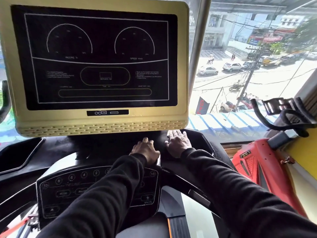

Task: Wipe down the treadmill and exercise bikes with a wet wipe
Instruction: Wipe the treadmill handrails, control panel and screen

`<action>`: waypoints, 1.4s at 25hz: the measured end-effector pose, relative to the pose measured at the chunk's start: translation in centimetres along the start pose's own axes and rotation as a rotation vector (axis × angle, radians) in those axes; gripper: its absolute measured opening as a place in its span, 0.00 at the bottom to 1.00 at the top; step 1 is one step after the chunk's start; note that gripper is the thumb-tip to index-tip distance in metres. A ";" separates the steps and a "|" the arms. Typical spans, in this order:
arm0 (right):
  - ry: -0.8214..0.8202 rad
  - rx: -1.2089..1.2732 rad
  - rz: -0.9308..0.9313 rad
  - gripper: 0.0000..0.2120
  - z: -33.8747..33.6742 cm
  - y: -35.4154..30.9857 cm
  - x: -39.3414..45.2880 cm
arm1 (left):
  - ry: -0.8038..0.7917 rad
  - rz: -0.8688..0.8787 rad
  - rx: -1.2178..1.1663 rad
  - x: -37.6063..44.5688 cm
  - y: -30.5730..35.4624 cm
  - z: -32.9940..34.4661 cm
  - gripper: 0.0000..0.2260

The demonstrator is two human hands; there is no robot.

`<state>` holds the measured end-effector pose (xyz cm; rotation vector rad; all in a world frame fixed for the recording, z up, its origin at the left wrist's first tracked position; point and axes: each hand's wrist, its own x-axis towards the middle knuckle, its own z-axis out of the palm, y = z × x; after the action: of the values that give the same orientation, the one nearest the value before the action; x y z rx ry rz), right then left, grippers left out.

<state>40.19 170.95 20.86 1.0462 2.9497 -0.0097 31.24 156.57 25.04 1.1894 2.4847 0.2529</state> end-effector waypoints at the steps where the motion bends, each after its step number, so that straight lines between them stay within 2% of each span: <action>1: -0.044 0.013 0.015 0.30 -0.4 -0.4 0.5 | 0.000 0.001 0.001 -0.1 0.1 0.1 0.30; 4: -0.026 0.041 -0.065 0.29 -0.9 -1.0 1.3 | 0.016 -0.005 -0.002 0.0 0.1 -0.1 0.29; 8: 0.140 0.253 -0.452 0.25 0.2 -1.1 -3.0 | 0.014 0.000 0.037 0.1 0.1 -0.3 0.27; 9: 0.197 0.271 -0.495 0.23 0.6 -0.5 -3.8 | 0.003 -0.004 0.034 0.1 0.1 -0.2 0.27; 11: 0.222 0.170 -0.418 0.24 0.2 0.8 -3.8 | -0.019 -0.008 0.046 0.0 0.2 -0.2 0.26; 13: 0.143 0.103 -0.195 0.25 -0.2 1.4 -3.2 | -0.034 -0.012 0.064 0.1 0.2 -0.3 0.26; 14: 0.138 0.115 -0.192 0.26 0.0 1.4 -3.3 | -0.040 -0.014 0.069 0.1 0.3 -0.3 0.25; 17: 0.221 0.246 -0.446 0.18 0.6 1.2 -5.7 | -0.051 -0.023 0.064 0.2 0.2 -0.2 0.26; 18: 0.256 0.318 -0.469 0.16 0.6 1.8 -6.7 | -0.058 -0.023 0.054 0.2 0.1 -0.2 0.26; 19: 0.295 0.379 -0.452 0.13 0.8 2.6 -7.2 | -0.064 -0.019 0.054 0.2 0.1 -0.2 0.25; 21: 0.380 0.340 -0.375 0.07 1.4 3.7 -7.6 | -0.075 -0.011 0.076 0.2 0.3 -0.3 0.24; 23: 0.409 0.256 -0.271 0.11 3.0 3.5 -7.4 | -0.081 -0.009 0.086 0.1 0.4 -0.1 0.24; 26: 0.312 0.183 -0.134 0.22 3.6 1.3 -5.9 | -0.058 -0.011 0.058 0.3 0.2 0.0 0.24; 29: 0.177 0.257 0.029 0.25 1.7 -0.2 -2.7 | -0.019 0.011 0.047 0.2 0.0 0.1 0.24; 32: 0.049 0.442 0.211 0.23 0.0 -0.2 0.3 | 0.028 0.023 0.030 0.1 -0.2 0.3 0.21; 35: 0.048 0.504 0.178 0.16 0.2 1.0 1.0 | 0.049 0.025 0.037 0.4 -0.2 0.1 0.21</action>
<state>40.01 172.32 20.63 1.3662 2.9501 -0.7690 30.90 156.70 24.78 1.2438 2.5287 0.2463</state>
